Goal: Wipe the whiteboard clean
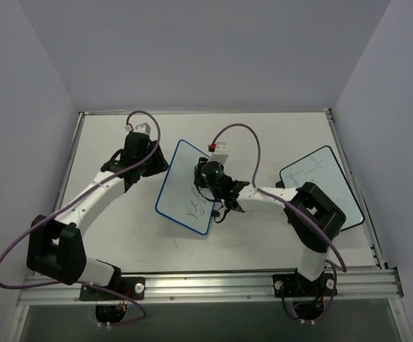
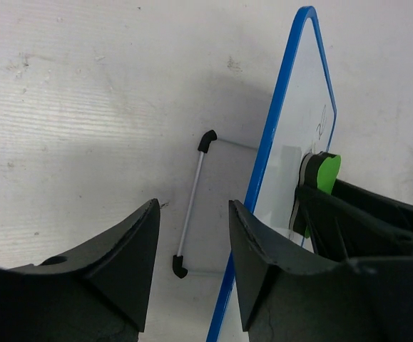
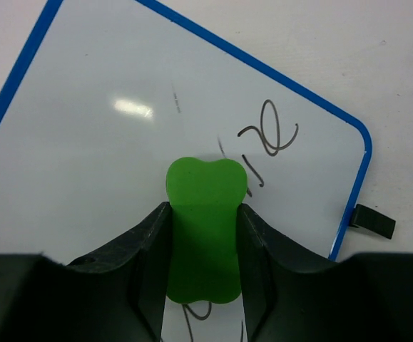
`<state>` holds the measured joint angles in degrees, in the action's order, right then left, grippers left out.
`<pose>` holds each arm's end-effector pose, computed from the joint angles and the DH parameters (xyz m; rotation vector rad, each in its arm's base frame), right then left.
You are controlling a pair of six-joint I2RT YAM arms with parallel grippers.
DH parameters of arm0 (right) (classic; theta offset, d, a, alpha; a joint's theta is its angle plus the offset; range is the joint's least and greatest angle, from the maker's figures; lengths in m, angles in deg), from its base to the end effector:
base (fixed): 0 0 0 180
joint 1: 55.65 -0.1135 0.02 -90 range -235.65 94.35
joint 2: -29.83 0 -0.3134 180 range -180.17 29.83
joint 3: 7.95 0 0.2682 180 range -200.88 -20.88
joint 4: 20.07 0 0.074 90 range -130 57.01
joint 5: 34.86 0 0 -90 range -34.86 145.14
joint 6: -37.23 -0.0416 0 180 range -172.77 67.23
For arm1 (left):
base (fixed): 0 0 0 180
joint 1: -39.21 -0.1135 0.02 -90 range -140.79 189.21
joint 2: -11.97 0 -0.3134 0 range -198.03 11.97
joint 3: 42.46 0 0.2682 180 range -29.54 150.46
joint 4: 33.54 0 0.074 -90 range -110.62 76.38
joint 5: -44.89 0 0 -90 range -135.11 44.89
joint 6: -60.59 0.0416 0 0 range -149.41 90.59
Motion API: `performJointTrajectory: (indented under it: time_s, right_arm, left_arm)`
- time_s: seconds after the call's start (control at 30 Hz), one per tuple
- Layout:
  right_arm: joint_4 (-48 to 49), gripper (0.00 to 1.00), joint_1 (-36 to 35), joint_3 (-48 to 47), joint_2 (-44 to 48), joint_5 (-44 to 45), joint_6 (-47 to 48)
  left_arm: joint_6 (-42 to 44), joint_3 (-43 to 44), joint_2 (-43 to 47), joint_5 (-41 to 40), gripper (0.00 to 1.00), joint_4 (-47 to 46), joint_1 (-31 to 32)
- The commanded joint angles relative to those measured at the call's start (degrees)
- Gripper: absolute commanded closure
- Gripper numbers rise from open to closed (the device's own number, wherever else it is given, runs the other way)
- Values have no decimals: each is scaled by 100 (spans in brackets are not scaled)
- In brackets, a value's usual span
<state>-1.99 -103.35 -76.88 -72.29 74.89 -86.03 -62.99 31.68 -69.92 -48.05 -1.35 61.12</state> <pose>0.2927 0.3008 0.2436 0.0122 1.8725 0.6770 0.3071 -0.1212 0.3134 -0.2621 2.2926 -0.4492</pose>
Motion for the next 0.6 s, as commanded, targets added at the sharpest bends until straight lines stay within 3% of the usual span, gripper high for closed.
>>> performJointTrajectory:
  time_s: [0.0,0.37,0.57]
  right_arm:
    - [-403,100,-389,72,-167,-305,-146]
    - [-367,100,-477,160,-220,-287,-190]
    - [-446,100,-398,257,-167,-208,-190]
  left_arm:
    - [-78,339,-90,593,46,-204,138]
    - [-280,313,-143,707,27,-494,129]
    - [-377,286,-161,996,24,-766,24]
